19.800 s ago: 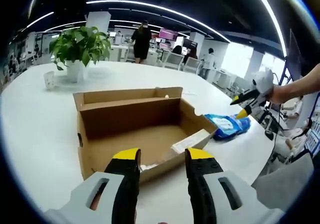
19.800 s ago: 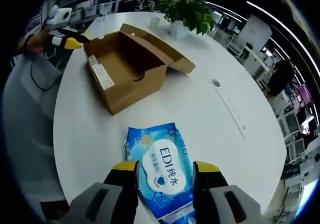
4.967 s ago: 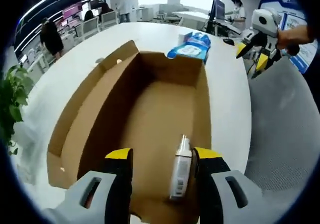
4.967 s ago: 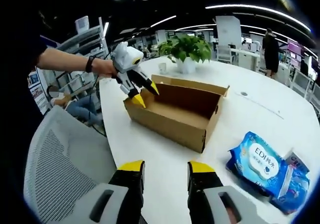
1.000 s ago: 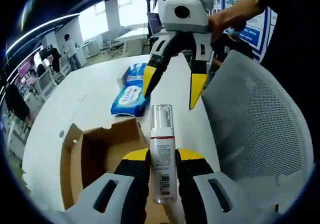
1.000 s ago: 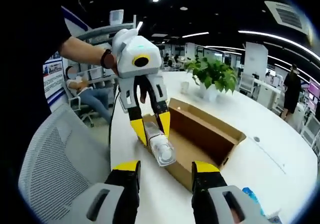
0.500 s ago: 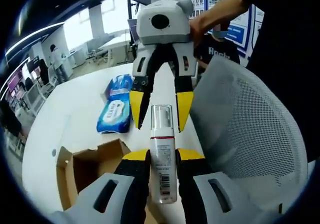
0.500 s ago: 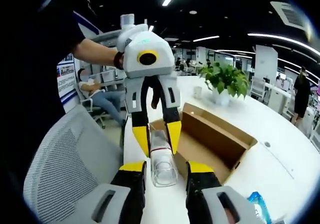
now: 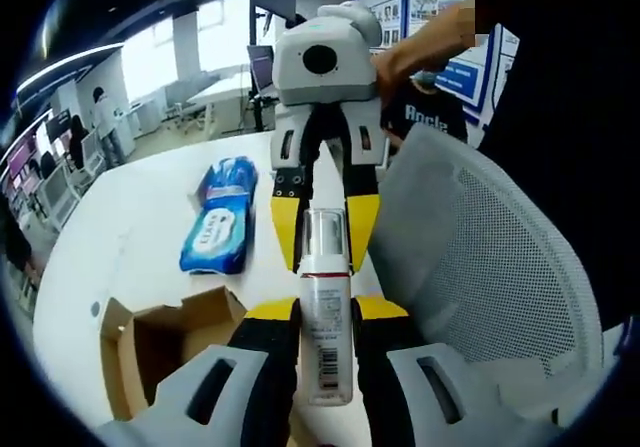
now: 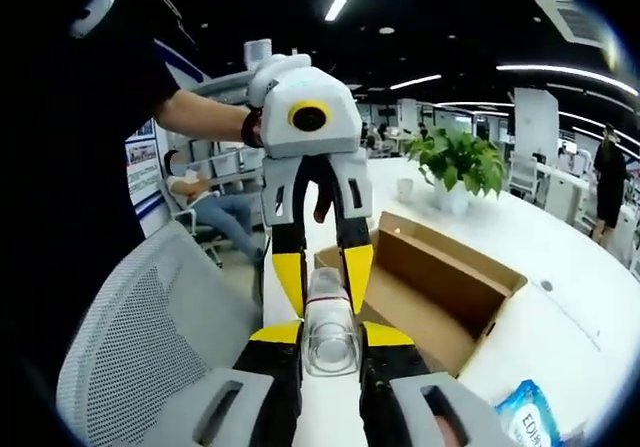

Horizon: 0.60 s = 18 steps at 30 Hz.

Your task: Operate the shoe box by opening the lid, removing the specified soft item, and placing it in the target area until the item is outside and the box remains undamaged.

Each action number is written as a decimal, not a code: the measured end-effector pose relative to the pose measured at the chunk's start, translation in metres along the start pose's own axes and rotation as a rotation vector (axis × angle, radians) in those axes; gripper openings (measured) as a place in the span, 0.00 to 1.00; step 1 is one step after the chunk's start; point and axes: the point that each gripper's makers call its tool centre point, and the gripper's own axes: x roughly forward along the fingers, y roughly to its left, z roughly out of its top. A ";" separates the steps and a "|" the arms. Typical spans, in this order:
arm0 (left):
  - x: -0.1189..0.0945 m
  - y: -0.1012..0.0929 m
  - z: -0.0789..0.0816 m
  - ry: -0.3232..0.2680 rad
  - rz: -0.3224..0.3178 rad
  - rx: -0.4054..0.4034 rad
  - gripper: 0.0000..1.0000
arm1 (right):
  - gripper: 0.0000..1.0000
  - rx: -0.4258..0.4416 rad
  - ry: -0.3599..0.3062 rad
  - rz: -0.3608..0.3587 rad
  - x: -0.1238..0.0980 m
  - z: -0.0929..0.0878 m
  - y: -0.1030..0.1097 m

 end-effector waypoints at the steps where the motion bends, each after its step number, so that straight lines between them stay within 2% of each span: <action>1: 0.001 -0.001 0.000 0.001 -0.003 -0.002 0.20 | 0.16 0.006 -0.003 0.000 0.000 0.000 -0.001; 7: 0.005 -0.003 0.000 0.011 -0.003 -0.001 0.20 | 0.16 0.040 -0.014 -0.007 -0.002 -0.004 0.001; 12: 0.004 0.001 0.002 -0.004 0.022 -0.017 0.21 | 0.16 0.064 -0.022 -0.022 -0.007 -0.006 -0.001; 15: 0.002 0.003 0.002 -0.019 0.043 -0.040 0.28 | 0.16 0.070 -0.018 -0.030 -0.010 -0.010 -0.003; 18: -0.002 0.008 0.001 -0.034 0.074 -0.060 0.29 | 0.16 0.082 -0.022 -0.041 -0.015 -0.012 -0.005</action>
